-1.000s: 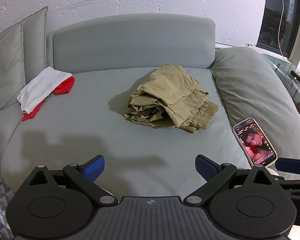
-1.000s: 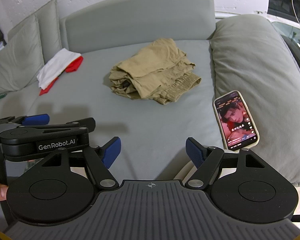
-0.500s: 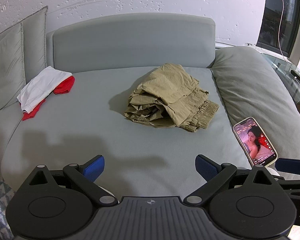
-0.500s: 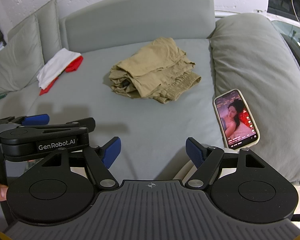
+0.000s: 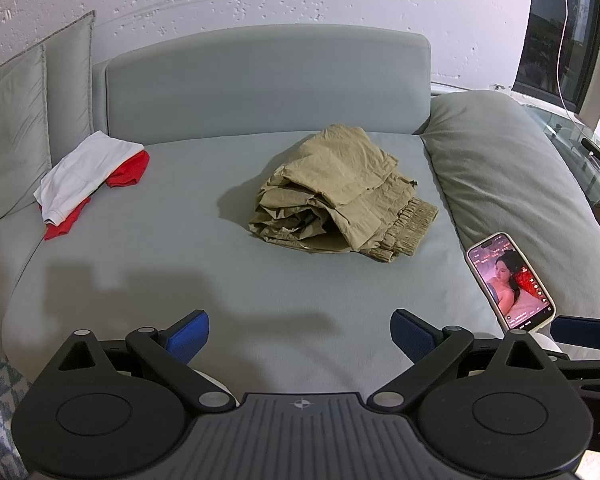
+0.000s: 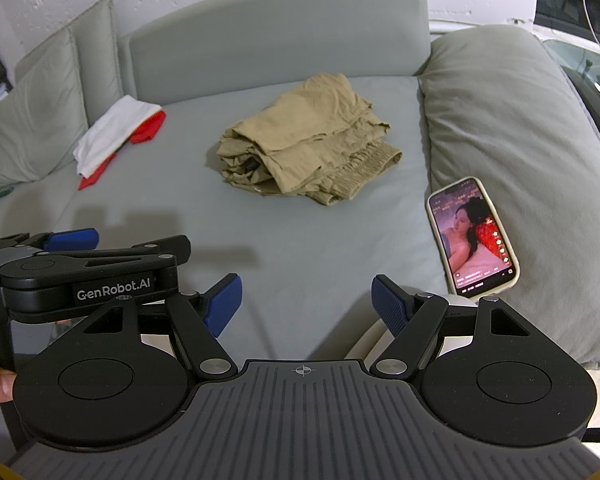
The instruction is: Fold clothes
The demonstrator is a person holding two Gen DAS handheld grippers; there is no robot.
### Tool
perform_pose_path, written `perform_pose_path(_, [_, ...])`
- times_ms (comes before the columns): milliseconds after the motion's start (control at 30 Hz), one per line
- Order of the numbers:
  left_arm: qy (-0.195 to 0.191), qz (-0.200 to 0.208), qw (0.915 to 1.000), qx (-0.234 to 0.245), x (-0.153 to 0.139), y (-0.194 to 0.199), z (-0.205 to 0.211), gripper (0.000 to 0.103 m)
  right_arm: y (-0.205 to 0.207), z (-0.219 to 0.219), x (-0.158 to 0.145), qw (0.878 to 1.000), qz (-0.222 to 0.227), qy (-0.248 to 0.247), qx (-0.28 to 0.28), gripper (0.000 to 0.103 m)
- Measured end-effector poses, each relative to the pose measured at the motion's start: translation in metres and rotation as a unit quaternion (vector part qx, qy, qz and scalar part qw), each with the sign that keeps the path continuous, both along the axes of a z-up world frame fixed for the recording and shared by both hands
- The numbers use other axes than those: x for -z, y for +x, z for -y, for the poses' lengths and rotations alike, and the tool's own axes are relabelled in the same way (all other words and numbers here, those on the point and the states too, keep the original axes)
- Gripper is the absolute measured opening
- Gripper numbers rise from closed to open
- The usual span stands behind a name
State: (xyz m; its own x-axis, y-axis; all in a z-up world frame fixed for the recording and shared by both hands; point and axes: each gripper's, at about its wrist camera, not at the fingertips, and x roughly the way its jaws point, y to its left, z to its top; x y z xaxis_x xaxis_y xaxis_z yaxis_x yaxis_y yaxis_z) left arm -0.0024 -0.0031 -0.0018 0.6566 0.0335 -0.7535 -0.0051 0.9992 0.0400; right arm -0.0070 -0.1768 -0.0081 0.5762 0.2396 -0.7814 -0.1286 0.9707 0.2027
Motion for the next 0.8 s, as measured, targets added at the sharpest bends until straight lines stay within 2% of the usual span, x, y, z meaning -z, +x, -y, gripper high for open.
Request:
perform_pose_path(200, [0.002,-0.005,1.0000,0.000,0.005,0.001,-0.001,0.097,0.000,0.000,0.002,1.000,-0.001,0.000,0.001,0.077])
perform_pose_path(433, [0.040,-0.026,0.9988,-0.007,0.037,0.009,-0.017,0.099,-0.006,-0.018,0.030,1.000,0.019,-0.009,-0.004,0.082])
perform_pose_path(567, [0.032,-0.041,0.9983,-0.026,0.053,0.016,-0.033,0.099,0.001,-0.033,0.054,0.999,0.006,-0.019,-0.028,0.082])
perform_pose_path(667, [0.023,-0.042,0.9982,-0.036,0.061,0.024,-0.041,0.099,0.016,-0.036,0.069,1.000,-0.003,-0.018,-0.022,0.082])
perform_pose_path(800, [0.004,-0.050,0.9979,-0.043,0.069,0.035,-0.046,0.097,0.040,-0.038,0.083,0.999,0.015,-0.042,-0.005,0.082])
